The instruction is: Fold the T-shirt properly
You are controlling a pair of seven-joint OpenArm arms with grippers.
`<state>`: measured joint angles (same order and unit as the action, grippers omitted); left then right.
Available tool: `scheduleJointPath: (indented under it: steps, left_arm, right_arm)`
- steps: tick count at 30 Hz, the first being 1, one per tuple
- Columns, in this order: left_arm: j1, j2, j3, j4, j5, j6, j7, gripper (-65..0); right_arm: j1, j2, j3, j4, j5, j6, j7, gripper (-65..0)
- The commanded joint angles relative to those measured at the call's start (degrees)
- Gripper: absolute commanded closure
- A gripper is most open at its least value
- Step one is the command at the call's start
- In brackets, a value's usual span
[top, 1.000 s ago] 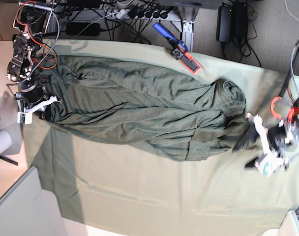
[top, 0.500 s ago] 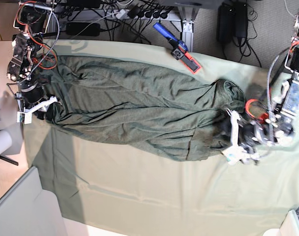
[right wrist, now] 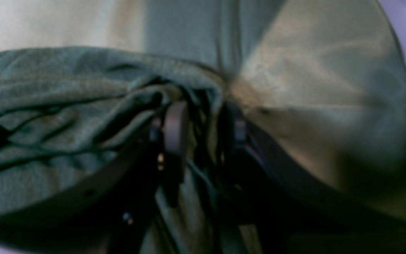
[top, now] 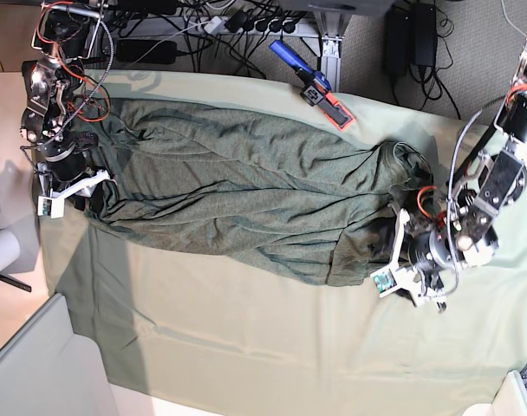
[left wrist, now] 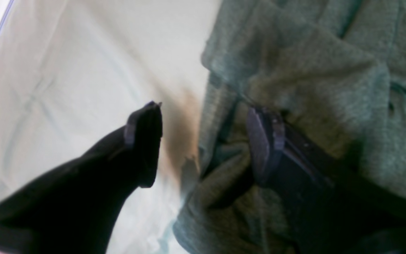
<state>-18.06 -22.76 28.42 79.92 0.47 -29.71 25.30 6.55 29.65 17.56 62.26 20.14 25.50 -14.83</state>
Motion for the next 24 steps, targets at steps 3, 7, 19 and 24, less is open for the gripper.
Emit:
scheduleJointPath:
  steps: [3,7,19,24]
  left_arm:
    - [-1.6,-0.4,-0.3,1.0,-2.2,-3.7,-0.9,-40.6]
    - [-1.4,-0.4,-0.3,1.0,-3.1,-4.5,-0.9,-40.6]
    - [-1.8,-0.4,-0.3,-3.2,-0.6,-4.6,-4.5,-40.6]
    - [-2.3,-0.4,-0.2,-6.4,2.2,-4.6,-6.9,-40.6]
  right_arm:
    - [1.0,1.2,0.6,1.0,0.8,-0.2,1.3,-18.0]
    - [1.0,1.3,0.6,1.0,0.8,-0.2,1.3,-18.0]
    - [1.0,1.3,0.6,1.0,0.4,-0.2,1.3,-18.0]
    - [1.0,1.3,0.6,1.0,0.4,-0.2,1.3,-18.0]
